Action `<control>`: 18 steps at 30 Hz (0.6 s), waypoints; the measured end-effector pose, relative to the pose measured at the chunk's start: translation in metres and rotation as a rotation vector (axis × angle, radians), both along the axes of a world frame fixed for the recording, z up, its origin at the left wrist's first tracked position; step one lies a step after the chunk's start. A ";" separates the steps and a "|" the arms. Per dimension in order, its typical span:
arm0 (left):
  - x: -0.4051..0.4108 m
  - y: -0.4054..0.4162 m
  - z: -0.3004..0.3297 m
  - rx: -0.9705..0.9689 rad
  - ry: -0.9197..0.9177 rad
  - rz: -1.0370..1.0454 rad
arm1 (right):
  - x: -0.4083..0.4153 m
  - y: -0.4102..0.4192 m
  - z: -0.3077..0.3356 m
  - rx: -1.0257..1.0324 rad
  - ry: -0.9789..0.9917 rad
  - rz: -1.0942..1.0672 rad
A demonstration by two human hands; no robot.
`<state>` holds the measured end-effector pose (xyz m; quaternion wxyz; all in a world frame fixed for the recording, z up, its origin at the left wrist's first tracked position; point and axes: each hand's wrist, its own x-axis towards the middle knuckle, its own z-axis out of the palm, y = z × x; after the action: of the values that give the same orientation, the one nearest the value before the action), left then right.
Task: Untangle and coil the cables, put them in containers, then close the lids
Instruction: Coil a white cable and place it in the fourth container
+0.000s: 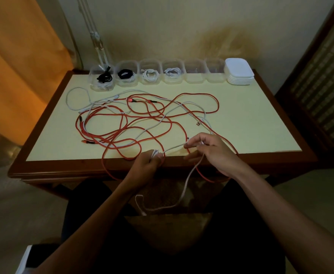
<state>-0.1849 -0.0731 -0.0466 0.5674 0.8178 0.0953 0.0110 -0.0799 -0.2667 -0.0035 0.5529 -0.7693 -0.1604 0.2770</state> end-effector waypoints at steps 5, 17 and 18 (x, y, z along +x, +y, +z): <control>-0.004 0.010 0.003 -0.532 0.215 -0.208 | 0.008 0.001 -0.004 0.109 -0.117 -0.151; 0.012 -0.008 0.055 -1.519 -0.023 -0.110 | -0.041 0.018 -0.047 -0.117 -0.258 0.240; 0.014 -0.006 0.056 -1.506 -0.046 0.015 | -0.050 0.018 -0.046 -0.066 -0.210 0.303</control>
<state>-0.1712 -0.0789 0.0099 0.9749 0.2078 0.0707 -0.0362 -0.1304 -0.2488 -0.0492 0.4595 -0.7787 -0.3224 0.2804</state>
